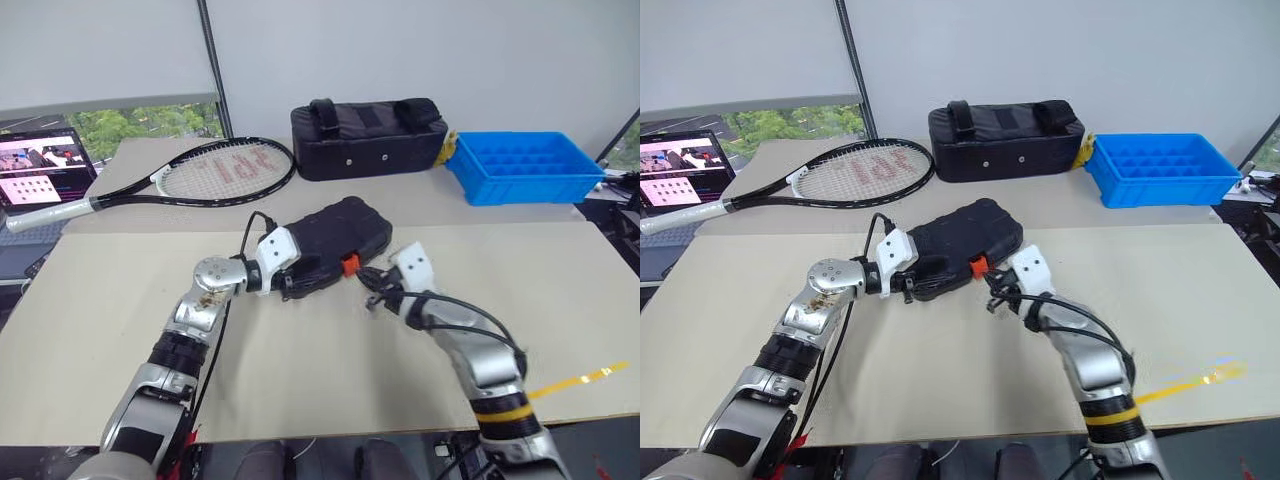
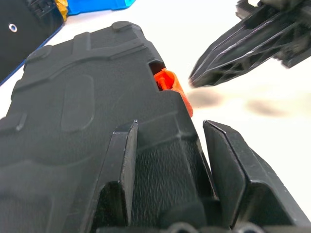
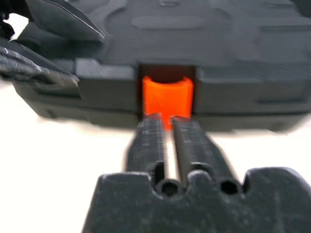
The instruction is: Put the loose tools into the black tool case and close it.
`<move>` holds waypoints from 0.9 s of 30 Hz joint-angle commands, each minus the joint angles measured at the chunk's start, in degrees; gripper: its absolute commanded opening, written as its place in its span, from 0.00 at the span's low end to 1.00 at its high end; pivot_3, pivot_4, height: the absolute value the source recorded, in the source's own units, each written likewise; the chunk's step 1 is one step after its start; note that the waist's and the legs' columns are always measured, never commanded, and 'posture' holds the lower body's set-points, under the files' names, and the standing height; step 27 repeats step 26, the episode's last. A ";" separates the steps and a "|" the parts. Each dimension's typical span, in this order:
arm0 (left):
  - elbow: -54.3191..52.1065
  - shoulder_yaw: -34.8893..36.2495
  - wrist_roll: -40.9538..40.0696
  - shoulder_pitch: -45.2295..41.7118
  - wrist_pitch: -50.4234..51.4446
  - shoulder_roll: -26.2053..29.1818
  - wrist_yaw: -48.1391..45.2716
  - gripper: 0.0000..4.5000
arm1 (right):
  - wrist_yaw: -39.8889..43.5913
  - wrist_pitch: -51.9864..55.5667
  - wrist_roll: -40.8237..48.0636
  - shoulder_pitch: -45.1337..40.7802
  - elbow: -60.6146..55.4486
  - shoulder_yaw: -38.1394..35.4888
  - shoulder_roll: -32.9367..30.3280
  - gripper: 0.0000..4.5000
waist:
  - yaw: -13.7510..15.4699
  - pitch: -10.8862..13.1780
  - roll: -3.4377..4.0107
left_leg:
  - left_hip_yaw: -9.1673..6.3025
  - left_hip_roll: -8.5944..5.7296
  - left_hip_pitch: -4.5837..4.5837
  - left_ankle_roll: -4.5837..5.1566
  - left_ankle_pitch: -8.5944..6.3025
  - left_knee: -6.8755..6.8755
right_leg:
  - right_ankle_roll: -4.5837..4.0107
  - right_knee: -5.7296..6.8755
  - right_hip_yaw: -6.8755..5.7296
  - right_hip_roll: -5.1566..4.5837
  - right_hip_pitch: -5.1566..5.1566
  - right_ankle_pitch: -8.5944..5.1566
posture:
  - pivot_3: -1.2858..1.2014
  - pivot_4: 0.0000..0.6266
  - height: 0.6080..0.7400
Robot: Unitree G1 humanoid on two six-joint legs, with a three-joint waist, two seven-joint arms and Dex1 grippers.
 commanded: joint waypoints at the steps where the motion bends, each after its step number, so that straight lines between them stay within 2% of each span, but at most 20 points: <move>1: -5.58 6.94 -5.01 3.44 4.78 1.97 2.95 0.51 | 6.03 -5.99 3.75 2.68 -0.37 -8.04 -6.21 0.47 | 0.00 0.01 0.00 | 0.01 0.00 -0.13 0.00 0.00 -0.02 | 0.00 0.01 0.01 0.01 -0.18 0.00 | 0.52 0.24 0.92; 5: -15.70 11.32 -10.27 9.57 10.07 3.25 4.28 0.51 | 10.97 -10.42 6.56 5.90 2.85 -12.97 -10.63 0.77 | -0.09 0.06 -0.02 | 0.03 0.01 -0.46 0.00 0.01 -0.08 | 0.00 0.00 0.02 0.24 -0.53 0.00 | 0.52 0.24 0.92; 8: -26.41 14.75 -12.34 19.02 14.92 5.55 7.21 0.51 | 15.87 -16.68 7.33 9.52 7.51 -16.48 -13.55 0.98 | 0.08 0.09 0.01 | 0.03 0.00 -0.47 0.01 0.01 -0.23 | 0.00 -0.16 0.00 0.19 -0.53 0.00 | 0.52 0.24 0.92; 10: -32.38 17.87 -14.77 25.89 17.54 6.61 8.33 0.51 | 18.44 -20.65 7.70 11.43 11.07 -18.44 -15.10 0.98 | 0.20 0.09 0.01 | 0.03 -0.04 -0.47 0.03 -0.01 -0.29 | 0.03 -0.24 -0.04 0.06 -0.49 -0.02 | 0.52 0.24 0.92; 12: -35.95 20.82 -15.86 32.33 17.85 7.38 8.90 0.62 | 19.36 -23.54 8.00 12.49 13.82 -19.90 -15.66 1.00 | 0.42 0.14 0.01 | 0.03 -0.08 -0.48 0.07 -0.04 -0.31 | 0.08 -0.26 -0.06 -0.10 -0.46 -0.05 | 0.52 0.24 0.92; 13: -37.54 21.75 -16.45 35.11 17.96 7.70 8.80 0.65 | 19.89 -24.74 8.16 13.00 14.75 -20.35 -15.80 1.00 | 0.43 0.15 0.01 | 0.04 -0.08 -0.49 0.07 -0.04 -0.31 | 0.08 -0.33 -0.05 -0.22 -0.47 -0.05 | 0.52 0.24 0.92; 16: -40.01 23.21 -16.17 41.00 17.10 7.88 9.94 0.92 | 21.94 -27.01 8.42 14.87 16.34 -20.79 -15.98 1.00 | 0.71 0.19 0.04 | 0.03 -0.07 -0.45 0.05 -0.03 -0.33 | 0.07 -0.35 -0.07 -0.31 -0.44 -0.06 | 0.52 0.24 0.92; 17: -39.94 23.13 -14.85 42.93 15.65 8.13 10.04 0.98 | 22.38 -28.12 8.14 15.44 16.91 -20.76 -15.96 1.00 | 0.81 0.20 0.04 | 0.00 -0.07 -0.44 0.02 -0.01 -0.34 | 0.06 -0.36 -0.07 -0.35 -0.40 -0.06 | 0.52 0.24 0.92; 20: -38.38 21.72 -10.49 47.78 10.71 7.87 11.04 0.99 | 22.60 -31.45 7.91 16.30 19.28 -21.19 -15.29 1.00 | 0.90 0.21 0.06 | 0.03 -0.08 -0.36 -0.01 0.01 -0.34 | 0.05 -0.36 -0.02 -0.38 -0.35 -0.06 | 0.52 0.24 0.92; 23: -35.55 19.24 -4.14 47.85 5.27 7.29 14.85 0.99 | 24.02 -35.20 8.55 16.89 20.56 -20.98 -14.71 1.00 | 1.00 0.22 0.06 | 0.03 -0.07 -0.32 -0.02 0.01 -0.34 | 0.03 -0.40 0.05 -0.41 -0.33 -0.07 | 0.52 0.24 0.92; 27: -34.88 18.27 -5.82 47.10 6.13 7.38 13.52 0.99 | 24.88 -33.43 9.77 17.57 20.14 -20.58 -14.91 1.00 | 1.22 0.23 0.09 | 0.02 -0.06 -0.33 -0.02 0.01 -0.33 | 0.00 -0.39 0.07 -0.43 -0.35 -0.07 | 0.52 0.24 0.92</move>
